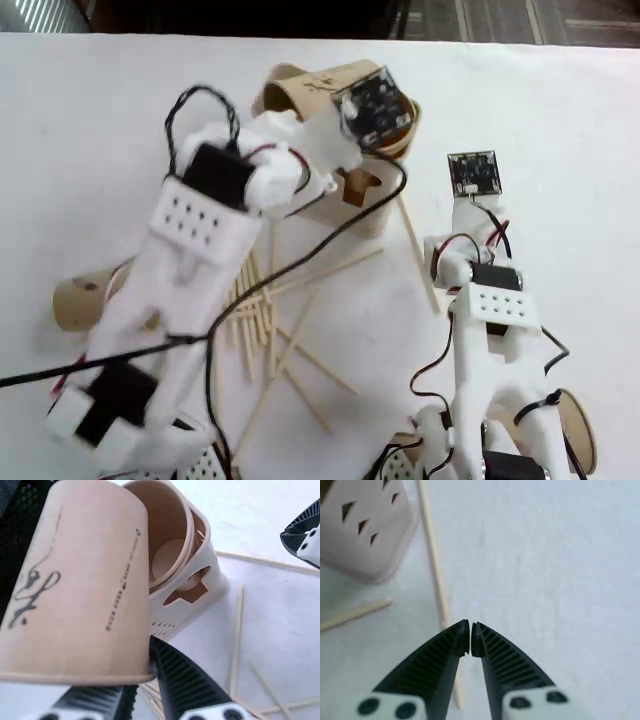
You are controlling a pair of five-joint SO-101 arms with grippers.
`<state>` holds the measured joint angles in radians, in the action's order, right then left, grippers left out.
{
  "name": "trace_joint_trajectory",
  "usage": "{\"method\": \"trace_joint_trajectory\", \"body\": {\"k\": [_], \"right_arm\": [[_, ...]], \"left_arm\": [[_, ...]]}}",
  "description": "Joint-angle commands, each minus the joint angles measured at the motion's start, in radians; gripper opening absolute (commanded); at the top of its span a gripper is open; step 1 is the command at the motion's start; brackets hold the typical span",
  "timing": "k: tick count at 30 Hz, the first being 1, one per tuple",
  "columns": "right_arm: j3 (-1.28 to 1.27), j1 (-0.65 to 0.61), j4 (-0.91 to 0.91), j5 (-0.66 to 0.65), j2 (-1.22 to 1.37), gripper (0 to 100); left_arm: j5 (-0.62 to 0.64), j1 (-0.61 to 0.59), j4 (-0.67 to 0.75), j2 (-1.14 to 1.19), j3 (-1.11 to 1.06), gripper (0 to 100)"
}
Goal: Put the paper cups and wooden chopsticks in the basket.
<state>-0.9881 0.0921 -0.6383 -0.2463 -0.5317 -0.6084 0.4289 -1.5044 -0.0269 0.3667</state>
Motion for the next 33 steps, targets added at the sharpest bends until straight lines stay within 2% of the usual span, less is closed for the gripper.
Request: {"method": "trace_joint_trajectory", "body": {"k": [1,4,8,10,14,25,33], "right_arm": [[0.011,0.007,0.015,-0.003,-0.024,2.5],[0.011,0.007,0.015,-0.003,-0.024,2.5],[0.011,0.005,0.015,-0.003,-0.024,2.5],[0.011,0.005,0.015,-0.003,-0.024,2.5],[0.011,0.005,0.015,-0.003,-0.024,2.5],[0.011,0.004,0.015,-0.003,-0.024,2.5],[0.009,0.002,0.015,-0.003,-0.024,2.5]], "left_arm": [[-0.064,0.010,-0.149,0.142,0.288,2],[-0.107,0.005,-0.273,0.289,0.474,2],[-0.106,-0.016,-0.282,0.374,0.595,4],[-0.101,-0.018,-0.282,0.374,0.624,11],[0.028,-0.024,-0.281,0.374,0.694,24],[0.068,-0.024,-0.278,0.374,0.835,24],[0.241,-0.045,-0.097,0.386,0.887,24]]}}
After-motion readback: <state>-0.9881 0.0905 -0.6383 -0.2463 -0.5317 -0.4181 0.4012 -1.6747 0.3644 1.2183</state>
